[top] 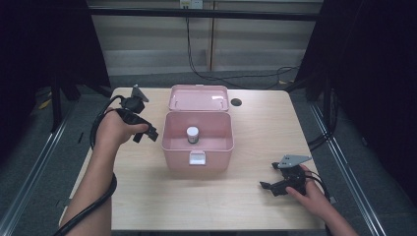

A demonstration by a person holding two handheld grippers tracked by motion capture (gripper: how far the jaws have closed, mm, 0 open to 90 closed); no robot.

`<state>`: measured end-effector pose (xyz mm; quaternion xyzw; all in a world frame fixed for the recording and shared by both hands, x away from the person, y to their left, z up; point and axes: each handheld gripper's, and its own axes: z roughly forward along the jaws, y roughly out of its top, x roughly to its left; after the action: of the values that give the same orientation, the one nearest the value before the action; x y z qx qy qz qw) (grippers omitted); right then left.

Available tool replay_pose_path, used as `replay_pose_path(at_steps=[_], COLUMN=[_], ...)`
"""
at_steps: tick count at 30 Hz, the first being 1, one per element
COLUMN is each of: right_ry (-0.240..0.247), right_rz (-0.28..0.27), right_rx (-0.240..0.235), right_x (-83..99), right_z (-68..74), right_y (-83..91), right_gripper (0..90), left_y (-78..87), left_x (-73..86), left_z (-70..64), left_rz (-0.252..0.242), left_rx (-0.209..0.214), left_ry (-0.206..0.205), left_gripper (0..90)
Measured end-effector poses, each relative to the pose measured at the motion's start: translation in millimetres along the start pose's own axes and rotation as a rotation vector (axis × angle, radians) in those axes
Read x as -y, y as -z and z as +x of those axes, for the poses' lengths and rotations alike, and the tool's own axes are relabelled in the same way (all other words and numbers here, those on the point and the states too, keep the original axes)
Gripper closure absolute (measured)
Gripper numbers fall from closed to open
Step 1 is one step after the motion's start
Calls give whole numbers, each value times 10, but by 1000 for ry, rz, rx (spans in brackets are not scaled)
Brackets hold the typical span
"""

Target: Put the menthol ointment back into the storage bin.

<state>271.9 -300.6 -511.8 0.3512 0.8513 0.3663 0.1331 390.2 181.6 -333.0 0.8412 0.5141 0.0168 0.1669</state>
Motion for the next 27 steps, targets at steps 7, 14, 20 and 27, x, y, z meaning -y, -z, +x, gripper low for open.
replay_pose_path(at_steps=[7, 14, 20, 27], right_ry=[-2, -3, 1, -1], right_rz=[-1, 1, 3, 2], right_rx=[1, 0, -1, 0], right_x=[0, 1, 1, 1], right_z=[1, 3, 0, 2], right_y=[-1, 0, 1, 1], right_gripper=[86, 86, 86, 86], left_y=[-113, -248, -355, -496], left_x=[183, 368, 482, 593], left_z=[140, 222, 235, 235], left_rz=[-14, -42, -57, -74], left_rx=[2, 16, 21, 31], left_ry=[4, -9, -26, -77], left_gripper=[200, 200, 200, 199])
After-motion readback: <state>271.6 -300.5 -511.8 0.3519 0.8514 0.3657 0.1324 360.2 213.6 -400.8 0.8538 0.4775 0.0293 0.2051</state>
